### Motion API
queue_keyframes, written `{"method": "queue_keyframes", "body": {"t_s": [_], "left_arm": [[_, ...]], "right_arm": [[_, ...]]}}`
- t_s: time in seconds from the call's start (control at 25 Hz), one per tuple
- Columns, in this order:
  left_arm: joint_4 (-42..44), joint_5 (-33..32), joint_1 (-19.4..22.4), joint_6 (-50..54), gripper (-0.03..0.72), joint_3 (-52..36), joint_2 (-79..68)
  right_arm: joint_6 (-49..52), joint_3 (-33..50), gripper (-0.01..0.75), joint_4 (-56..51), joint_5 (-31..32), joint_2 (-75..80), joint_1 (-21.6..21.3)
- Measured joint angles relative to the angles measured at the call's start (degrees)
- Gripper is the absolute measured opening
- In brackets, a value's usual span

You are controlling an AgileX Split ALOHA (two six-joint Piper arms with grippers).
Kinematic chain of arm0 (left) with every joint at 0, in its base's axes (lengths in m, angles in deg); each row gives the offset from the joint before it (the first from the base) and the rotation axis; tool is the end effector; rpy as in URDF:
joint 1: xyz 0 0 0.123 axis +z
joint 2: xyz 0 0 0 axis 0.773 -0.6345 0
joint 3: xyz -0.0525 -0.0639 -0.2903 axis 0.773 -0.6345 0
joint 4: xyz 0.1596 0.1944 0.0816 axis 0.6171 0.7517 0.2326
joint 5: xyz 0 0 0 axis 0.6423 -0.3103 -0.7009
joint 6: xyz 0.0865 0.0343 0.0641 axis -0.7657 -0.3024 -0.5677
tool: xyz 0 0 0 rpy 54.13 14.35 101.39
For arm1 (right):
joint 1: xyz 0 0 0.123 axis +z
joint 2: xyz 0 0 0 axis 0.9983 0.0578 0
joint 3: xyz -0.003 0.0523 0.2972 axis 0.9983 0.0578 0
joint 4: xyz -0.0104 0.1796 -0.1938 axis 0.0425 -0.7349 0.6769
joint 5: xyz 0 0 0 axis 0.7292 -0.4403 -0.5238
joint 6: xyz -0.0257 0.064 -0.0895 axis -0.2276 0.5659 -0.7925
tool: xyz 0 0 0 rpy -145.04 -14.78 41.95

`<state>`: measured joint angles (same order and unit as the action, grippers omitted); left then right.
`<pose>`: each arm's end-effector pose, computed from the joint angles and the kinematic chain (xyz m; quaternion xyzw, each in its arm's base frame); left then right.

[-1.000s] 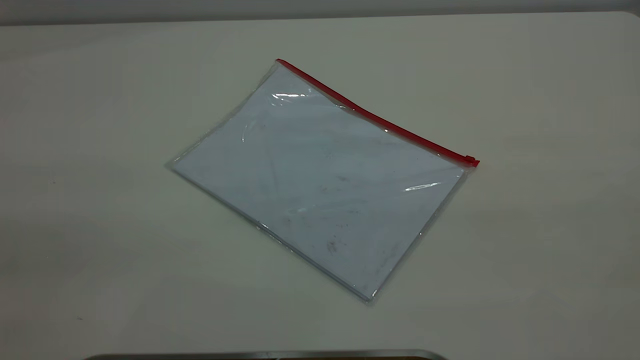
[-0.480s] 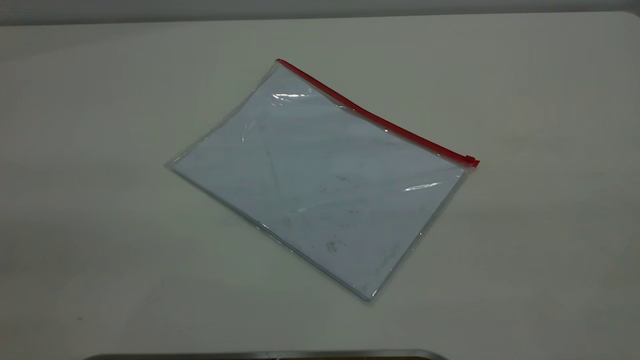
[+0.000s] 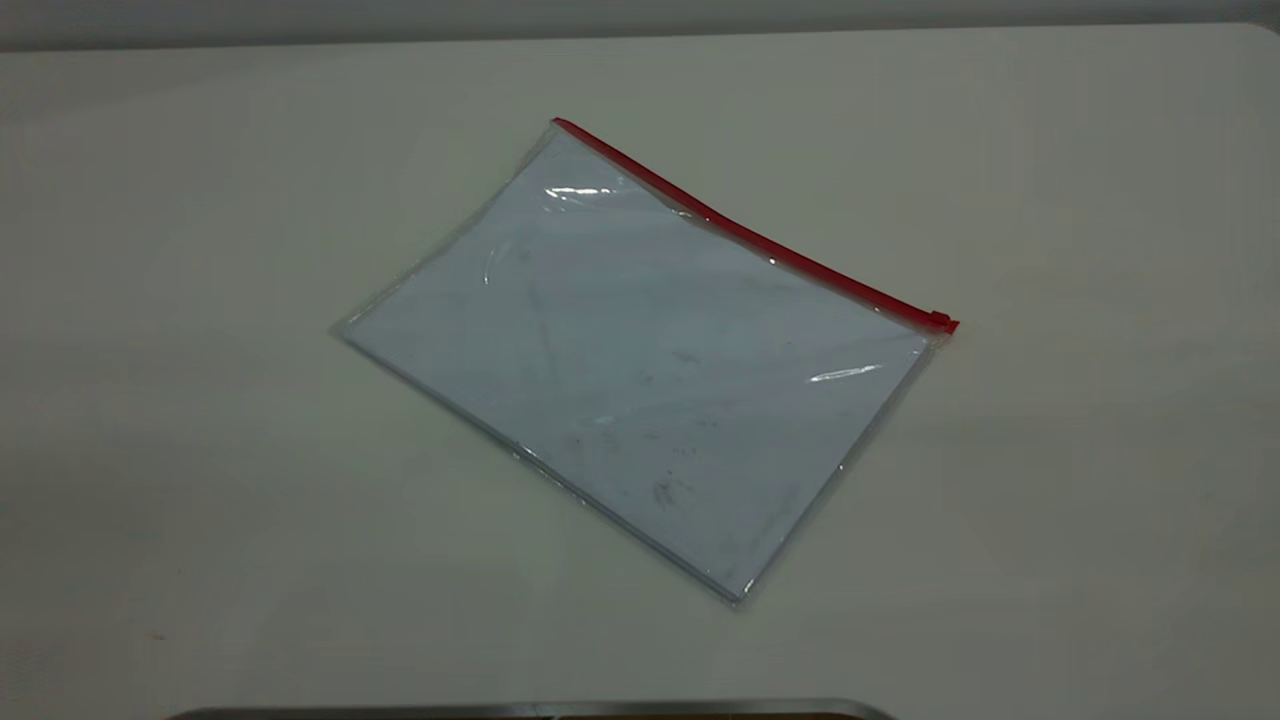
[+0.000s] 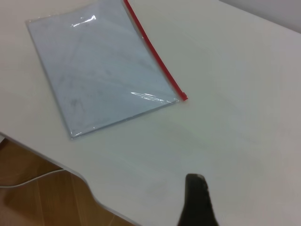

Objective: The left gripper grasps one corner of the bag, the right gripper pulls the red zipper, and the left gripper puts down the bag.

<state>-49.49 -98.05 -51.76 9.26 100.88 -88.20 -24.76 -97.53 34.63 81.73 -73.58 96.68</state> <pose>0.0232 -0.0064 0.2615 0.0472 0.8980 -0.0154 0.4372 -0.0009 0.0193 0.2617 -0.2233 0.8424 0.0566 0.4871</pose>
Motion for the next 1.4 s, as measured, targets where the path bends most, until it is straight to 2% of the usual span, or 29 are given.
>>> {"method": "queue_keyframes", "body": {"t_s": [0.16,0.84,1.16,1.4], "left_arm": [[0.0,-0.1,2.5,0.0,0.581,0.0,5.0],[-0.1,-0.5,2.6,0.0,0.581,0.0,7.8],[-0.1,-0.6,2.6,0.0,0.581,0.0,7.8],[-0.1,-0.6,2.6,0.0,0.581,0.0,7.8]], "right_arm": [[0.0,0.0,0.582,0.0,0.0,0.0,0.0],[0.0,0.0,0.58,0.0,-0.1,0.0,0.0],[0.0,0.0,0.58,-0.1,-0.1,0.0,-9.3],[1.8,0.0,0.58,1.2,-0.1,0.0,-10.4]]}}
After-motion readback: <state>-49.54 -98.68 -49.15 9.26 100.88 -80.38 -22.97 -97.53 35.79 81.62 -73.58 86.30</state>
